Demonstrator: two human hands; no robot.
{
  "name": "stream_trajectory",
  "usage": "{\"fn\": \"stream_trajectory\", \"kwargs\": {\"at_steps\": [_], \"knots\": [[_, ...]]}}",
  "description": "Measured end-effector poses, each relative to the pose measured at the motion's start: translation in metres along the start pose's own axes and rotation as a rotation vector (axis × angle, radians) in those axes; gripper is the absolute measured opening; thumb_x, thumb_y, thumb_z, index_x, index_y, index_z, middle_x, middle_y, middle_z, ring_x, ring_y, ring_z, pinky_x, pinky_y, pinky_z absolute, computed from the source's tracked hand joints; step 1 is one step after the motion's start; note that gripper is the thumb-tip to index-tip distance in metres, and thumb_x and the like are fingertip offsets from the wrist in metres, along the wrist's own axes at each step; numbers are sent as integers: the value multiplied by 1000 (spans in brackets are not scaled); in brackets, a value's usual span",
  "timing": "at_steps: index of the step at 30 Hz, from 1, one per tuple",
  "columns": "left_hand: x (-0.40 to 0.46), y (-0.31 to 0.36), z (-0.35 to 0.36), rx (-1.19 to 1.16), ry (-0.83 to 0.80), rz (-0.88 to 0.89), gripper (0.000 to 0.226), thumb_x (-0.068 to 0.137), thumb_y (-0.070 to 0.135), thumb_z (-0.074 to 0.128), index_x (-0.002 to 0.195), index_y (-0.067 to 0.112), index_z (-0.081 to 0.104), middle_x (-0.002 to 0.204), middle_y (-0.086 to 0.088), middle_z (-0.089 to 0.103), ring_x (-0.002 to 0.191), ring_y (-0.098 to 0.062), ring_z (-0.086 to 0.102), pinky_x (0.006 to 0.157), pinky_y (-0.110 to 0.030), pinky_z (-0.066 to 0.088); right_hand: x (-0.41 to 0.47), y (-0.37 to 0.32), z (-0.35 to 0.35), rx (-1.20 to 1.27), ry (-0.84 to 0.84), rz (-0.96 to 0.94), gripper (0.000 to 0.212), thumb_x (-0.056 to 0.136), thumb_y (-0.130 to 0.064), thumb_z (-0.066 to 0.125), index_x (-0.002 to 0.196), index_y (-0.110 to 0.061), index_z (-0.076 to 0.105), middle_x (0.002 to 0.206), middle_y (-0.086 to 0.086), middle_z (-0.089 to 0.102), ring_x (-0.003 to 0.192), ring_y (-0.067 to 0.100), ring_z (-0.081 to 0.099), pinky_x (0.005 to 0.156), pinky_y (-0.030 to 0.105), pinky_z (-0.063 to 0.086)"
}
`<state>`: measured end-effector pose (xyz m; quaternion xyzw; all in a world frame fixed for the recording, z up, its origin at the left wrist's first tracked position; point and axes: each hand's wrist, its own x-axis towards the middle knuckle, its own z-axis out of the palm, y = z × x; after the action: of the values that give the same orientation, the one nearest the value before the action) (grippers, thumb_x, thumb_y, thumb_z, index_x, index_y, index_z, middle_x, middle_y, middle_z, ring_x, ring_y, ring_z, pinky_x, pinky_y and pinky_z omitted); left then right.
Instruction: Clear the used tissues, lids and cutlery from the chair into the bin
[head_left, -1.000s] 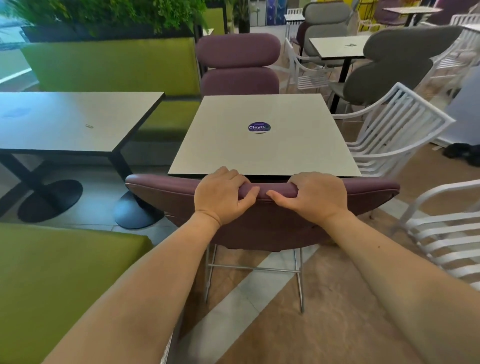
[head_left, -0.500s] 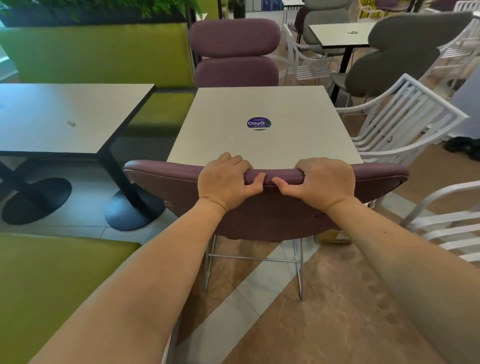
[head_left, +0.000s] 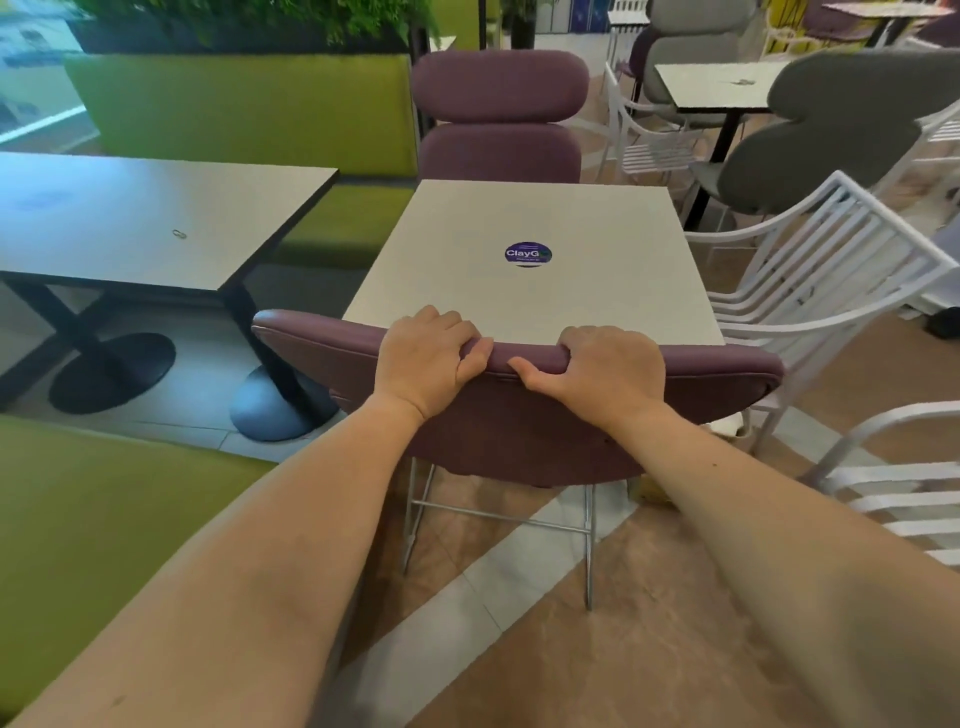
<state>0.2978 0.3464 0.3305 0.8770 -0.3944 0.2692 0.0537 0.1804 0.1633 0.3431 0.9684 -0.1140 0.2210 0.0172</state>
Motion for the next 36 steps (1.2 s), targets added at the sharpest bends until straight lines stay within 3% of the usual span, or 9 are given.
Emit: {"fn": "stream_trajectory", "kwargs": {"at_steps": [5, 8, 10, 14, 17, 22, 25, 29, 36], "knots": [[-6, 13, -10, 100, -187, -65, 62, 94, 46, 4, 110, 23, 59, 107, 0, 63, 92, -21, 50, 73, -32, 36, -3, 4, -5, -19, -37, -62, 79, 81, -86, 21, 75, -19, 62, 74, 0, 65, 68, 23, 58, 56, 31, 34], [-19, 27, -17, 103, -201, -195, 40, 99, 38, 21, 117, 25, 55, 117, 2, 60, 105, -21, 51, 95, -37, 38, -3, 4, -5, -26, -66, -111, 81, 84, -83, 19, 83, -16, 64, 82, 3, 68, 74, 26, 61, 58, 32, 33], [-27, 40, -20, 84, -188, -246, 32, 101, 33, 31, 123, 24, 53, 125, 1, 58, 118, -23, 49, 109, -42, 31, -1, 5, -8, -21, -104, -145, 81, 86, -81, 17, 88, -15, 64, 87, 5, 69, 79, 27, 63, 60, 32, 32], [-35, 47, -34, -137, -254, -401, 48, 103, 40, 17, 141, 26, 41, 149, 2, 41, 143, -20, 26, 121, -46, 13, 3, 2, -16, 21, -190, -223, 73, 94, -71, 19, 103, -13, 63, 101, 8, 68, 90, 29, 63, 67, 34, 36], [-42, 45, -52, -230, -334, -440, 49, 104, 44, 21, 149, 29, 30, 158, 5, 27, 149, -16, 14, 120, -46, 9, 2, -13, -21, 150, -273, -232, 53, 102, -52, 25, 118, -14, 58, 115, 9, 65, 102, 28, 60, 81, 38, 43], [-54, 33, -89, -226, -452, -547, 50, 103, 47, 22, 149, 31, 33, 157, 9, 28, 148, -18, 20, 119, -51, 17, 4, -47, -41, 241, -396, -213, 37, 102, -28, 38, 134, -16, 51, 131, 10, 58, 114, 29, 57, 96, 40, 43], [-62, 22, -102, -211, -470, -598, 51, 103, 48, 25, 150, 30, 32, 156, 5, 34, 145, -21, 27, 116, -47, 26, 6, -65, -51, 346, -442, -225, 36, 101, -28, 42, 134, -21, 53, 128, 6, 61, 106, 24, 61, 88, 33, 47], [-72, 2, -108, -208, -454, -633, 52, 101, 49, 28, 150, 29, 31, 154, 1, 37, 142, -22, 33, 114, -46, 31, 13, -98, -54, 437, -519, -297, 43, 100, -28, 41, 143, -25, 46, 136, 4, 57, 116, 25, 59, 99, 39, 49], [-65, -57, -102, -178, -413, -684, 48, 102, 45, 32, 147, 28, 36, 149, -2, 42, 135, -23, 39, 106, -45, 36, 60, -138, -37, 537, -652, -375, 42, 100, -25, 42, 142, -24, 45, 137, 8, 56, 121, 28, 56, 102, 41, 46]]}}
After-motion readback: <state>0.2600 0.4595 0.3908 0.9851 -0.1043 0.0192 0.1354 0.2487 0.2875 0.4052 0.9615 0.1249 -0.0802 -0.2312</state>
